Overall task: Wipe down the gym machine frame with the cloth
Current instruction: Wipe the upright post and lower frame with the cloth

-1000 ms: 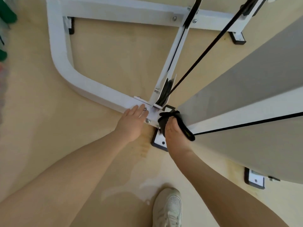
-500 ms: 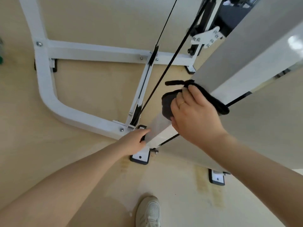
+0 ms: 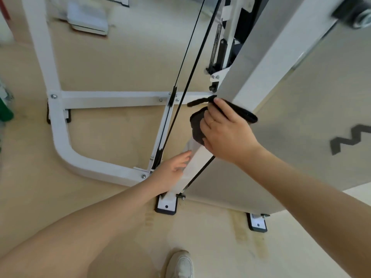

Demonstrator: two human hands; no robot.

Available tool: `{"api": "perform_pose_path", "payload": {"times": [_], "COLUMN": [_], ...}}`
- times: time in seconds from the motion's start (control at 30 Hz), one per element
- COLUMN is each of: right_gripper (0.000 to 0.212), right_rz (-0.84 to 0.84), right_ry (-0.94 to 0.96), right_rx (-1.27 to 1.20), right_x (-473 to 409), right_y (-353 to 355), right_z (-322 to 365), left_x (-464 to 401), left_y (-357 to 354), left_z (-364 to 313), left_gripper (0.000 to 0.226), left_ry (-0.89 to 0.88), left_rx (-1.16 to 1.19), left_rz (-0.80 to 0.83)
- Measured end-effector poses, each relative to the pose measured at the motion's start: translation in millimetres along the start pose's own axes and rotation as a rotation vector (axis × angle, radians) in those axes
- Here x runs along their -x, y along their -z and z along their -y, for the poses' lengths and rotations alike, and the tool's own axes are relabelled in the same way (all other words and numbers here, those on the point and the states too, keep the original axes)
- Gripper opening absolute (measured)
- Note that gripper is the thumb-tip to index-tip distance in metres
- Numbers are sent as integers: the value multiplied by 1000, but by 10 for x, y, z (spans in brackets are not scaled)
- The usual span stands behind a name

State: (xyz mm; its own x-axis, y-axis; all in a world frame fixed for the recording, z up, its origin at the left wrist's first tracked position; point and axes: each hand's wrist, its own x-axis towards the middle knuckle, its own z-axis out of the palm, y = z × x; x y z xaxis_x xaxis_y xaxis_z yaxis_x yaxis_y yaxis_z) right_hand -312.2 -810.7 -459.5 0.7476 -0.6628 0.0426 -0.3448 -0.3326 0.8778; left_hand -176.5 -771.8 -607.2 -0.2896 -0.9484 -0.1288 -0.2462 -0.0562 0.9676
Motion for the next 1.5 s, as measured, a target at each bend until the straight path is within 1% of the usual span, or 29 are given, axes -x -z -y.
{"api": "perform_pose_path", "payload": {"times": [0.07,0.1,0.17,0.23,0.3,0.33,0.43,0.47,0.5,0.53,0.6,0.67,0.73,0.77,0.8,0.87,0.97,1.03,1.13,1.2,1.27,1.33,1.37,1.4,1.43,1.5], "right_gripper": [45,43,33,26,28,28,29,27,25,22,20,17,20,24,27,30,27,27,26,22,20,26,30,32,29,20], "right_rz": [-129,-179,-202,-161,-82,0,348,449,501,513,412,318,299,315,345,384,387,397,456,465,452,477,485,483,472,469], "right_ry": [-145,-213,-291,-283,-224,-157,145,220,239,223,123,4,-98,-134,-164,-217,-352,-408,-495,-580,-707,-854,-881,-862,-816,-722], "right_rx": [6,21,40,23,-19,-53,-199,-295,-416,-523,-720,-913,-1081,-1152,-1231,-1398,-1568,-1652,-1848,-1959,-2071,-2278,-2379,-2446,-2479,-2462], "right_x": [-109,-162,-234,-253,-161,-93,-25,-105,-220,-335,-503,-532,-409,-321,-233,-40,249,417,650,808,984,1209,1344,1489,1639,1950], "right_y": [175,263,407,508,537,561,758,824,908,1034,1340,1669,1999,2147,2278,2506,2784,2949,3154,3247,3294,3322,3308,3263,3200,3060], "right_z": [-415,-613,-853,-877,-766,-687,-592,-639,-738,-865,-1168,-1484,-1808,-1972,-2132,-2419,-2746,-2905,-3074,-3169,-3265,-3413,-3490,-3554,-3606,-3699], "left_x": [8,-9,-64,-109,-84,-57,134,241,373,508,764,993,1214,1324,1434,1637,1867,1991,2151,2231,2278,2289,2277,2254,2224,2128], "left_y": [62,104,212,301,369,413,626,708,783,862,1023,1165,1267,1295,1314,1322,1281,1260,1207,1127,1006,837,734,617,484,176], "left_z": [-189,-307,-570,-828,-1090,-1199,-1452,-1544,-1669,-1808,-2135,-2510,-2950,-3204,-3474,-3967,-4469,-4712,-4989,-5146,-5267,-5386,-5441,-5504,-5569,-5672], "left_gripper": [59,59,61,65,63,58,38,35,33,32,32,40,47,45,42,37,20,11,17,14,12,9,7,5,3,2], "left_ry": [-47,-80,-143,-186,-171,-136,35,98,163,228,295,309,274,240,213,173,169,171,171,153,145,134,123,103,83,49], "left_rx": [7,18,33,43,-14,-74,-316,-349,-352,-345,-305,-217,-101,-22,57,111,11,-67,-85,-55,-37,-44,-47,-52,-66,-119], "left_rz": [-73,-95,-118,-109,-52,-33,60,98,119,106,7,-114,-202,-227,-224,-182,-97,-61,-74,-88,-79,-50,-37,-25,-17,-6]}}
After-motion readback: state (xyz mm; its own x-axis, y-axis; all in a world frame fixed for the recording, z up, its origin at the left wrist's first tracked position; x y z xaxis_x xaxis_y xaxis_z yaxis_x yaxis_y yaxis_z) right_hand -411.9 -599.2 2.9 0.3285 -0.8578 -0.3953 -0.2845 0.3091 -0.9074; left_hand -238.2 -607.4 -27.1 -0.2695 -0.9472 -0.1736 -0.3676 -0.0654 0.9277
